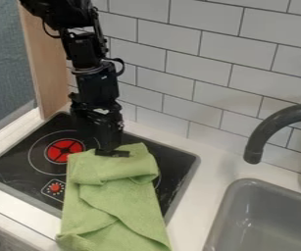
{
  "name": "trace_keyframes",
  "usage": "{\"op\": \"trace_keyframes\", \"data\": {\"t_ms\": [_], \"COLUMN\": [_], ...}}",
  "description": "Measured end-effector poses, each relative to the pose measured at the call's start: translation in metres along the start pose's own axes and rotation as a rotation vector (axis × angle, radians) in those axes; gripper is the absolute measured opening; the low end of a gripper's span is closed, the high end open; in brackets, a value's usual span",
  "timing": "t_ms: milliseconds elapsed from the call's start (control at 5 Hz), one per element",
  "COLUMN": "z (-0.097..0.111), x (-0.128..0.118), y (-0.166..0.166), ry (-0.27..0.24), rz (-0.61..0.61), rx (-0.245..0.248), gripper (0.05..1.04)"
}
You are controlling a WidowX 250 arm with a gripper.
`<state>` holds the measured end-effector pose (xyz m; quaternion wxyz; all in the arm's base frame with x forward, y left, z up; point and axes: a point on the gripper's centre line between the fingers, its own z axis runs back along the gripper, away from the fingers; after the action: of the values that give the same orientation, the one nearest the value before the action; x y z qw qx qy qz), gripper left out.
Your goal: Unfold the cloth from right to the top edge of the cooker
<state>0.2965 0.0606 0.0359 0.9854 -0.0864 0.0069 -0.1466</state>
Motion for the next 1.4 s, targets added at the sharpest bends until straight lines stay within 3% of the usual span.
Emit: {"op": "trace_keyframes", "data": {"t_ms": [200,600,800,1400], "z": [-0.013,-0.014,-0.013,-0.001], "x": [0.007,0.01,0.005,0.002], "y": [0.005,0.005,-0.002,-0.005], "ry": [0.029,0.033,0.034,0.018], "rz": [-0.012,-0.043,-0.089,-0.13], "rx": [-0.029,-0.025,-0.051,-0.037], "gripper": [0.999,0.999,0.999,0.999]}}
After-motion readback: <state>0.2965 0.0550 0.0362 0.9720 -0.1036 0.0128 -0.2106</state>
